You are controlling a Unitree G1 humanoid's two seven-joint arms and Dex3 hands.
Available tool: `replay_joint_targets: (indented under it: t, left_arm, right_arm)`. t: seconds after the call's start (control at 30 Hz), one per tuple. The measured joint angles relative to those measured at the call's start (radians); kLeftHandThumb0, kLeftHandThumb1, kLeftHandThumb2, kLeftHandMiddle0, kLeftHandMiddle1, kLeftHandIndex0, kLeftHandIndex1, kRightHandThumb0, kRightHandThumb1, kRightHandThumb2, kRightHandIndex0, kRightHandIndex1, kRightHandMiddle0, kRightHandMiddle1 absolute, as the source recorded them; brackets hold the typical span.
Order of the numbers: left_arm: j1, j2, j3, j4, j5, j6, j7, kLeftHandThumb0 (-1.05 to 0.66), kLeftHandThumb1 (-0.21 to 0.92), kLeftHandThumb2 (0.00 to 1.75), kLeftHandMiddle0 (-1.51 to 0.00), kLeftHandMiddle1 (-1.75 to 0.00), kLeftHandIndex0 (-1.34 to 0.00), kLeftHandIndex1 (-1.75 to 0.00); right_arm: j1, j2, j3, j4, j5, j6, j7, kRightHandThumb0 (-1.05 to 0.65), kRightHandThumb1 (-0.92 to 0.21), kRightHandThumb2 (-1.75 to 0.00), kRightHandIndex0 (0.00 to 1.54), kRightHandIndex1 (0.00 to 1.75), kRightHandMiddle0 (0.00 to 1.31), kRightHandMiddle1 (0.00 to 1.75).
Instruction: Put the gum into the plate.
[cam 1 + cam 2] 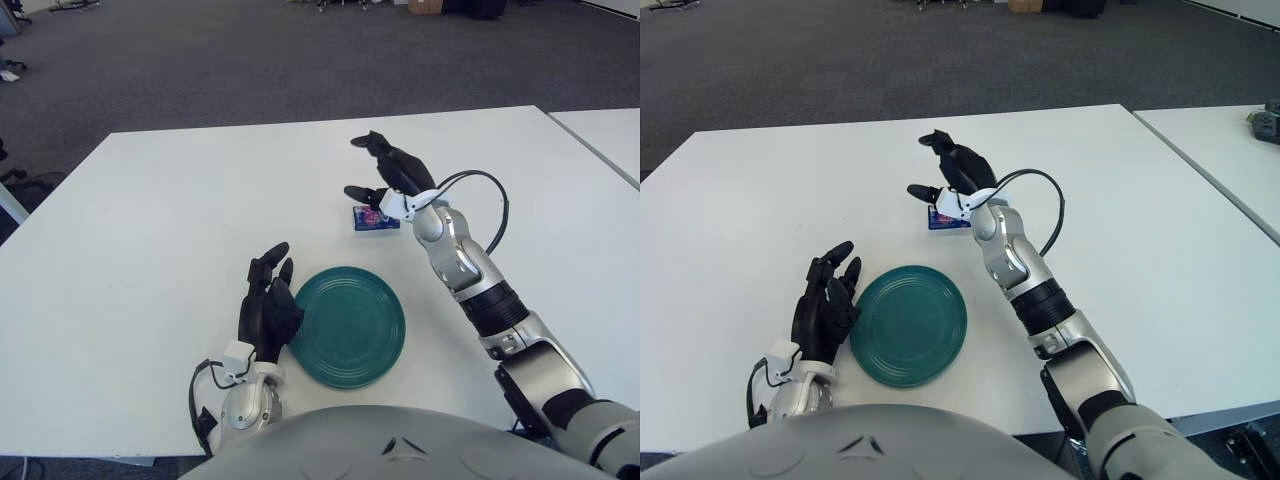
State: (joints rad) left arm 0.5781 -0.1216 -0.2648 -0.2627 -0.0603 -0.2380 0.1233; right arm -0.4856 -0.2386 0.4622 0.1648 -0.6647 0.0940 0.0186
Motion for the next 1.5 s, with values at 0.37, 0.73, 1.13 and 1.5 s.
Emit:
replay_joint_targets:
  t: [0.37, 0.73, 1.13, 1.5]
  left_arm:
    - [0.015, 0.008, -0.018, -0.043, 0.03, 0.004, 0.038, -0.94, 0.92, 0.87, -0.56, -0.1, -0.14, -0.92]
    - [0.014, 0.009, -0.019, -0.042, 0.008, 0.006, 0.042, -0.95, 0.92, 0.89, -0.55, -0.1, -0.08, -0.89]
    - [0.013, 0.011, -0.021, -0.052, -0.001, 0.022, 0.038, -0.99, 0.92, 0.89, -0.56, -0.11, -0.16, -0.95]
    - [0.012, 0.011, -0.021, -0.058, -0.009, 0.026, 0.037, -1.01, 0.92, 0.88, -0.56, -0.12, -0.17, -0.96]
  right_arm:
    - [-0.021, 0.002, 0.092, 0.172, -0.101, -0.065, -0.032, -0.73, -0.92, -0.61, 0.32, 0.02, 0.0, 0.65]
    - [-0.027, 0.015, 0.114, 0.416, -0.102, -0.16, -0.081, -0.77, -0.92, -0.7, 0.33, 0.01, 0.0, 0.64]
    - [-0.065, 0.01, 0.13, 0.549, -0.115, -0.197, -0.096, -0.77, -0.92, -0.69, 0.32, 0.0, 0.0, 0.56]
    - [-0.161, 0.023, 0.16, 0.743, -0.135, -0.244, -0.141, -0.76, -0.92, -0.71, 0.3, 0.0, 0.0, 0.53]
